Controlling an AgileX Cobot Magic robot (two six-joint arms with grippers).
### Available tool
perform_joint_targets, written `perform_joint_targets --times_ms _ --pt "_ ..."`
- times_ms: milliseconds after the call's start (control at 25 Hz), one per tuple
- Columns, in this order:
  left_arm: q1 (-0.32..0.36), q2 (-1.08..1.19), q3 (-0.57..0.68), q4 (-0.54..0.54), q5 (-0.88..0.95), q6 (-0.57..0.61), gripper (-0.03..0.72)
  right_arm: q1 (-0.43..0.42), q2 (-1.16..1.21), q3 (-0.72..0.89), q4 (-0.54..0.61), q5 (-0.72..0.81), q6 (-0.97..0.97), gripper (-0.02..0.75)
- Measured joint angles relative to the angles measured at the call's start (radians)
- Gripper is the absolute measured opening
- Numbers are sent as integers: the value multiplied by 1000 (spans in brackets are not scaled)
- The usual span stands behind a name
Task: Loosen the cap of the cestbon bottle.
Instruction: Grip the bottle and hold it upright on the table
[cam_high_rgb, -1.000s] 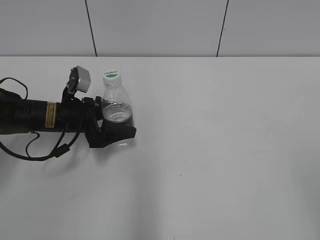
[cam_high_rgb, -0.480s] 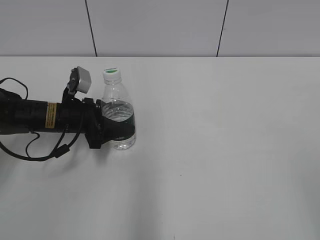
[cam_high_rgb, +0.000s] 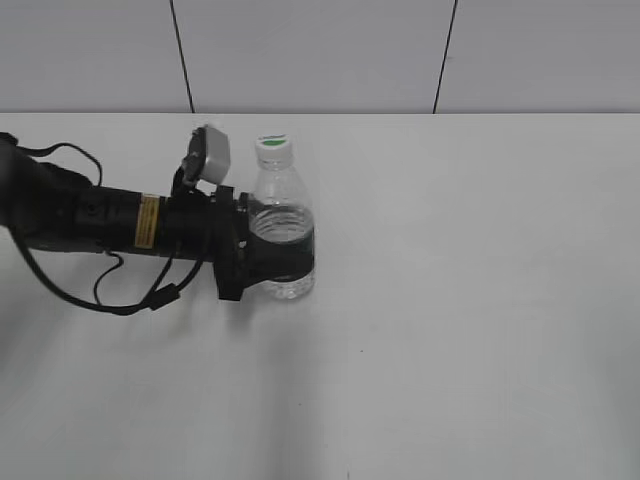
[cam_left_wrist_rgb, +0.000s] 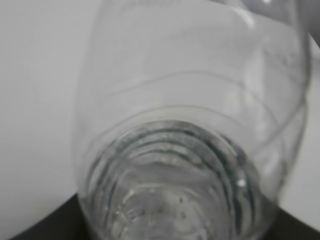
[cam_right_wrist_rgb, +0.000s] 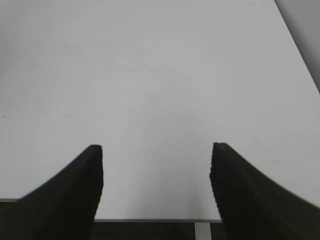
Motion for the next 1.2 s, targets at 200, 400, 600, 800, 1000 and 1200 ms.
perform_joint_targets --times_ms 200,400,600,800,1000,1200 --pt "-110 0 -108 -1 59 -1 379 0 0 0 0 0 0 519" --pt "-186 11 -197 -73 95 -3 377 0 0 0 0 0 0 519" --pt "-218 63 -212 -143 115 -1 377 0 0 0 0 0 0 519" --pt "-222 116 -212 -183 131 7 377 0 0 0 0 0 0 519" --pt "-223 131 -217 -210 121 8 376 0 0 0 0 0 0 519" --pt "-223 131 -219 -211 120 8 376 0 0 0 0 0 0 519"
